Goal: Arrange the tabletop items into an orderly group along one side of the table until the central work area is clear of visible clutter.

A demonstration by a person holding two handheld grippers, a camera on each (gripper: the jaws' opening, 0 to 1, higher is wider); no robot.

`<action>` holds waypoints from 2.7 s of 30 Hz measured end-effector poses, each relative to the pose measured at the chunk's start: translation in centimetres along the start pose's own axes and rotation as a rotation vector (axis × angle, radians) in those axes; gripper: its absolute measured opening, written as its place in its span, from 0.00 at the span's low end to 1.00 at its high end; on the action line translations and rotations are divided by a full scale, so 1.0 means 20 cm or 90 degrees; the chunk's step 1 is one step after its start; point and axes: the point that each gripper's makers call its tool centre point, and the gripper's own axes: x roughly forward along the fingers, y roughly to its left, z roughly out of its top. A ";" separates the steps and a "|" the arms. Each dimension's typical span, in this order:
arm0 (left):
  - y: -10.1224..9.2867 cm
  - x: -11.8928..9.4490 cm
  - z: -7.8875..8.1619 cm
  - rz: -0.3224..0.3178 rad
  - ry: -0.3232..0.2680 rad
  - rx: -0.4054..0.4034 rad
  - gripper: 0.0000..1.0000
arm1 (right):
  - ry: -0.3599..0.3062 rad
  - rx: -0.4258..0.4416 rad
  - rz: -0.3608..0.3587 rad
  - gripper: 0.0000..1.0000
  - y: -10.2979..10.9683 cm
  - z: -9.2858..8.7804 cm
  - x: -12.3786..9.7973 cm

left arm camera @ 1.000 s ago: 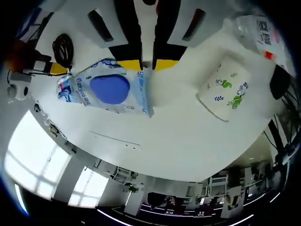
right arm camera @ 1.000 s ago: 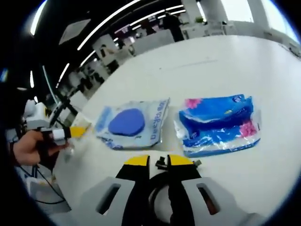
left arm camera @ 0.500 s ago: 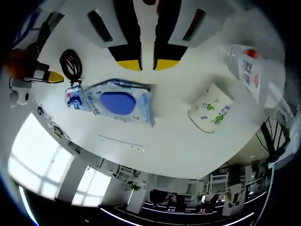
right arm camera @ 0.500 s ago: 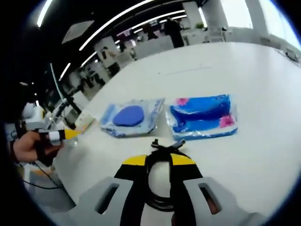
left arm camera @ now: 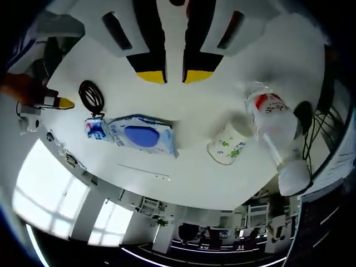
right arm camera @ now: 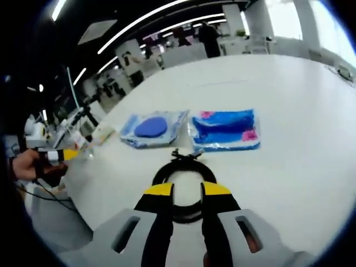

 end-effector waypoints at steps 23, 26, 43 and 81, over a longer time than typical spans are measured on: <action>0.02 -0.15 0.02 -0.002 -0.017 0.043 0.10 | 0.006 0.052 -0.031 0.19 -0.08 -0.23 -0.23; 0.04 -0.17 0.02 0.005 -0.020 0.045 0.11 | 0.010 0.053 -0.035 0.19 -0.09 -0.25 -0.25; 0.01 -0.14 0.04 0.007 -0.018 0.119 0.12 | 0.030 0.036 -0.030 0.22 0.01 -0.32 -0.29; 0.22 0.36 0.46 0.177 0.068 0.291 0.36 | 0.044 0.020 -0.026 0.23 0.03 -0.33 -0.35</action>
